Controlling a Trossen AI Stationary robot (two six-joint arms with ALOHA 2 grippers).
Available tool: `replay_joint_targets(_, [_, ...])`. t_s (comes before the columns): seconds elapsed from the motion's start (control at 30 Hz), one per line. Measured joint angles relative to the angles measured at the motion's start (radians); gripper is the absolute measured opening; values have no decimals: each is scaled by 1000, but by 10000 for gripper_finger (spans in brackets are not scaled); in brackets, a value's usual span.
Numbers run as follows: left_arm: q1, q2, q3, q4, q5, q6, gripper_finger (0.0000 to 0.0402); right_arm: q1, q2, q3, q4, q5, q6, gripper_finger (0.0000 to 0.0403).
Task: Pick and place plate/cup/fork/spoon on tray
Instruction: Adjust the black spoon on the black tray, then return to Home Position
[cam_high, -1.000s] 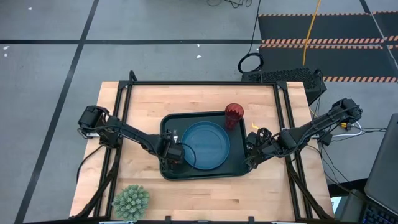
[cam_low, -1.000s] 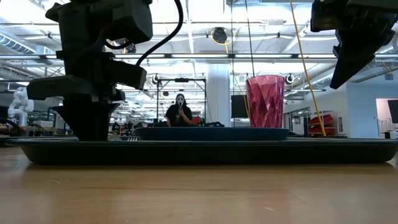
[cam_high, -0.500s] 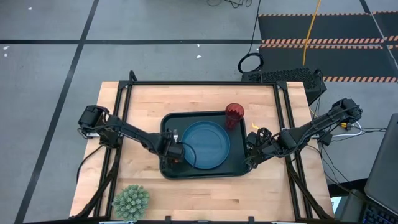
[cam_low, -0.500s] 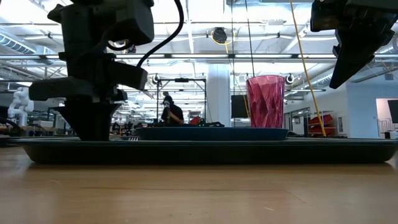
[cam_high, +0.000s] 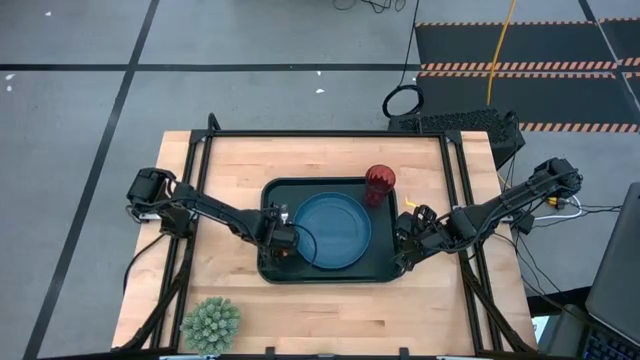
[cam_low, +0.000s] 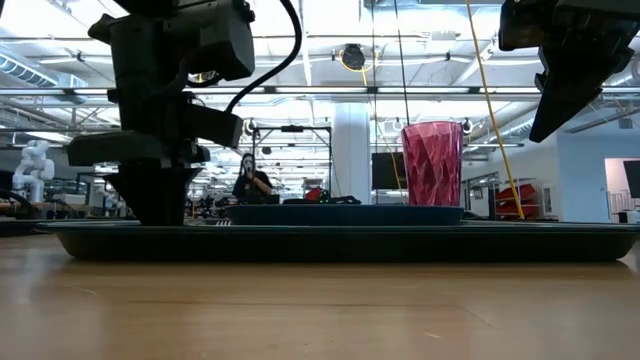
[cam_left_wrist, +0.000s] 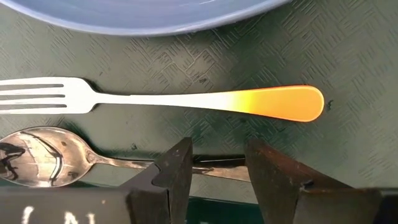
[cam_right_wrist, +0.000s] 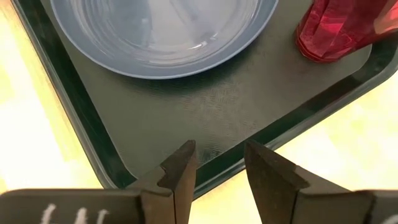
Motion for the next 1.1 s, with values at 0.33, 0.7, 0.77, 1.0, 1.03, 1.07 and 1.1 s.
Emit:
replay_joint_targets(0.33, [2,0,0,0,0,3,152,0,0,0,0,0,0,130])
replay_joint_targets(0.7, [2,0,0,-11,-4,-1,152,0,0,0,0,0,0,130])
replay_joint_targets(0.77, [2,-3,0,-12,-4,-5,152,0,0,0,0,0,0,130])
replay_joint_targets(1.0, [2,-25,18,-14,-6,-6,152,0,0,0,-1,0,0,130])
replay_joint_targets(1.03, [2,-25,20,-13,-6,-5,152,0,0,0,-1,0,0,130])
replay_joint_targets(1.07, [2,-25,22,-21,-6,-5,152,0,0,0,-1,0,0,130])
replay_joint_targets(1.1, [2,-24,24,-30,-6,-5,152,0,0,0,-1,0,0,130])
